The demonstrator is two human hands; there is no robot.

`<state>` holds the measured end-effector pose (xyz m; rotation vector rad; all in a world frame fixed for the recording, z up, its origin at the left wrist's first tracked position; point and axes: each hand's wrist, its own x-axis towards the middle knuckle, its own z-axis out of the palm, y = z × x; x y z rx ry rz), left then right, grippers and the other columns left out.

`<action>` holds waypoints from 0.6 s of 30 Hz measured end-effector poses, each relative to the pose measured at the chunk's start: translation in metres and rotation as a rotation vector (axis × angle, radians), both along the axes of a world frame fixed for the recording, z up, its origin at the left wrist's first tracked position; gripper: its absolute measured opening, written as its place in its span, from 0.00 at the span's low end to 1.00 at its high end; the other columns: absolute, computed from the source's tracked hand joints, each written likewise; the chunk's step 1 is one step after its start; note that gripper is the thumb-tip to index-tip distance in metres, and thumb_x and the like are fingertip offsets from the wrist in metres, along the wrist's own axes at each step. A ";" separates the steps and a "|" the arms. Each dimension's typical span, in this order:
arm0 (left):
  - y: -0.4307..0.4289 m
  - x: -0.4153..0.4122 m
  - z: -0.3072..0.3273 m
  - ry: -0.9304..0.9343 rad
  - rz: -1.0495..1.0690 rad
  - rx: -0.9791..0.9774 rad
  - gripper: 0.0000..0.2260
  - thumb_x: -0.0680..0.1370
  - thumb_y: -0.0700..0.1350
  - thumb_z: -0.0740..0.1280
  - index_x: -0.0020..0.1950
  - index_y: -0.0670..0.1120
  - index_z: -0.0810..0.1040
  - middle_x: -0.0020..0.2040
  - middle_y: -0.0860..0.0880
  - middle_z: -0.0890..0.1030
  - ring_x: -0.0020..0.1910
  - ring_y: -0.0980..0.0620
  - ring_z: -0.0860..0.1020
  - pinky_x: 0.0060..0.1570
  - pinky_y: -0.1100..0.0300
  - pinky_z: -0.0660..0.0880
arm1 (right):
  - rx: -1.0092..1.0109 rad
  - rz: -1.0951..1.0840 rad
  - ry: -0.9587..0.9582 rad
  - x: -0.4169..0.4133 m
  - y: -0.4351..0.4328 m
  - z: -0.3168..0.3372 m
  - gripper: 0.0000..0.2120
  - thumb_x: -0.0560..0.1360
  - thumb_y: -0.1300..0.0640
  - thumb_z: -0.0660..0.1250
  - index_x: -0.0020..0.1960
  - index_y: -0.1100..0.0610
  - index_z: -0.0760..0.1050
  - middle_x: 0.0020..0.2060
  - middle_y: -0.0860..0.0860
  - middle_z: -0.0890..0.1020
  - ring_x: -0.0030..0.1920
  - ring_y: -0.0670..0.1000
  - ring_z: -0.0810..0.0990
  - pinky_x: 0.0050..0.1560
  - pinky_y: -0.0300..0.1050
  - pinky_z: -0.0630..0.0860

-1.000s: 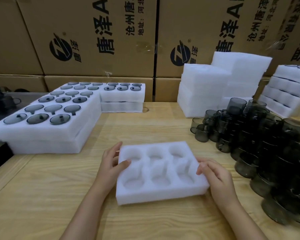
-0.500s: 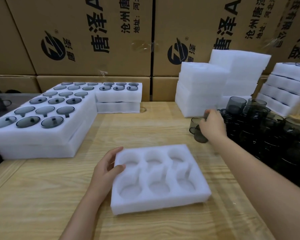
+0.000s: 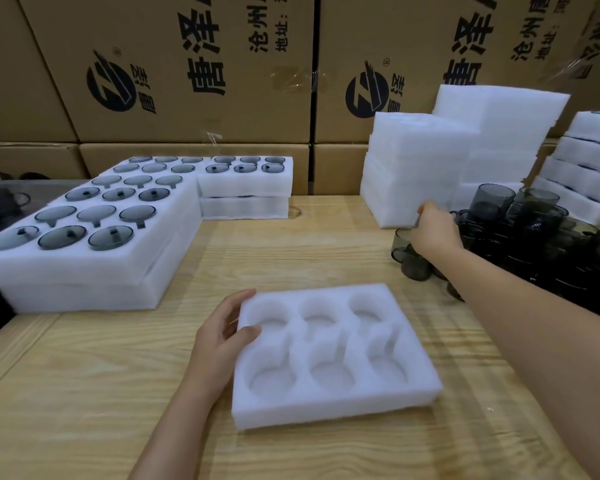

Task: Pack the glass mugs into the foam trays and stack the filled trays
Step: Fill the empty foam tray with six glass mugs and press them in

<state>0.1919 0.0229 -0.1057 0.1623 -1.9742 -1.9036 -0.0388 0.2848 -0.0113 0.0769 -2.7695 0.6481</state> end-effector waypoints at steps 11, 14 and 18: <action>0.002 0.001 0.002 -0.014 0.004 -0.013 0.23 0.65 0.43 0.68 0.60 0.52 0.77 0.57 0.53 0.81 0.56 0.51 0.79 0.52 0.56 0.75 | -0.528 0.224 0.169 0.112 -0.011 0.016 0.06 0.73 0.60 0.68 0.49 0.56 0.80 0.35 0.46 0.81 0.25 0.45 0.79 0.30 0.31 0.75; 0.003 0.001 0.004 -0.016 0.009 -0.028 0.22 0.65 0.43 0.67 0.59 0.53 0.77 0.57 0.53 0.80 0.56 0.51 0.79 0.55 0.53 0.75 | -0.505 0.245 0.100 0.144 -0.010 0.011 0.03 0.69 0.59 0.72 0.41 0.52 0.80 0.33 0.44 0.81 0.27 0.44 0.79 0.31 0.36 0.75; 0.004 0.001 0.004 -0.020 0.017 -0.028 0.22 0.65 0.43 0.67 0.58 0.54 0.77 0.56 0.54 0.80 0.55 0.52 0.79 0.55 0.54 0.75 | -0.361 0.203 0.069 0.160 -0.015 0.009 0.06 0.68 0.54 0.73 0.36 0.48 0.77 0.31 0.42 0.80 0.42 0.48 0.80 0.44 0.46 0.77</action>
